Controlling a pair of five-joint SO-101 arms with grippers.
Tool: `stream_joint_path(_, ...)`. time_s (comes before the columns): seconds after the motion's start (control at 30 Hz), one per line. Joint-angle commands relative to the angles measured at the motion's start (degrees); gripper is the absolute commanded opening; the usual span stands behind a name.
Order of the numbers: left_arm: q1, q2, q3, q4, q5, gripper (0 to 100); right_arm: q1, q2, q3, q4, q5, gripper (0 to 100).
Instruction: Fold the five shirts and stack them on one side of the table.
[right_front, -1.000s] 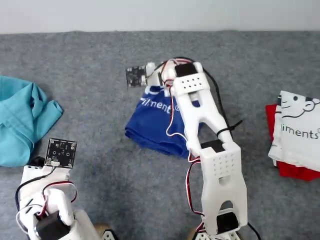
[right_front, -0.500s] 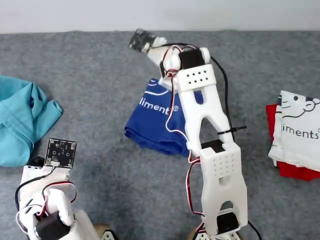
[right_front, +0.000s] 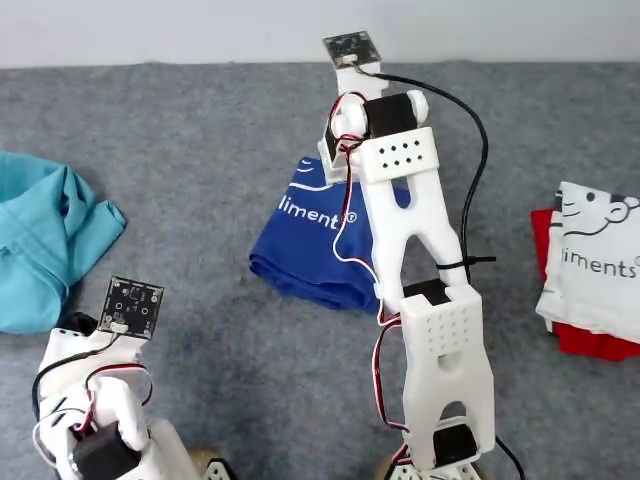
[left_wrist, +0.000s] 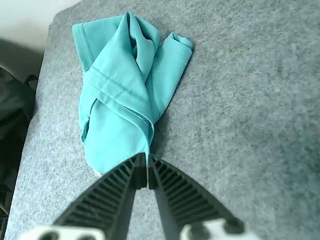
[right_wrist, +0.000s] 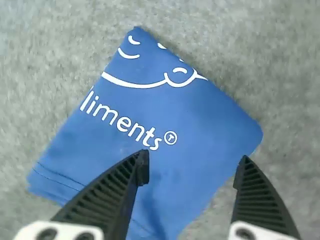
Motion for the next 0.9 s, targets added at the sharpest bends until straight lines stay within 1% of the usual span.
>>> stream_joint_path(0.0, 0.26, -0.35, -0.22, -0.35, -0.53, 1, -1.27, -5.93, 4.13, 2.59, -6.68, 28.0)
stream_joint_path(0.13, 0.26, -0.35, -0.22, -0.35, -0.53, 2, -2.15, -11.74, 14.07, 2.15, -13.98, 28.8)
stream_joint_path(0.2, 0.26, -0.35, -0.22, -0.35, -0.53, 2, -2.77, -12.09, 16.53, 2.15, -17.67, 33.0)
stream_joint_path(0.33, 0.26, -0.35, -0.22, -0.35, -0.53, 2, -2.42, -8.92, 17.32, 0.92, -25.67, 45.8)
stream_joint_path(0.4, 0.26, -0.26, -0.22, -0.35, -0.53, 2, -2.42, -6.2, 17.32, -0.66, -28.22, 48.1)
stream_joint_path(0.5, 0.26, -0.26, -0.22, -0.35, -0.53, 2, -2.42, -1.19, 17.23, -4.44, -29.89, 46.6)
stream_joint_path(0.67, 0.26, -0.26, -0.22, -0.26, -0.53, 2, -2.42, 6.29, 17.23, -11.82, -29.89, 42.1)
stream_joint_path(0.73, 0.26, -0.26, -0.22, -0.26, -0.53, 2, -2.24, 8.92, 17.23, -13.93, -29.89, 39.2)
stream_joint_path(0.87, 0.26, -0.26, -0.22, -0.26, -0.53, 2, -0.75, 13.05, 17.23, -14.46, -29.89, 31.2)
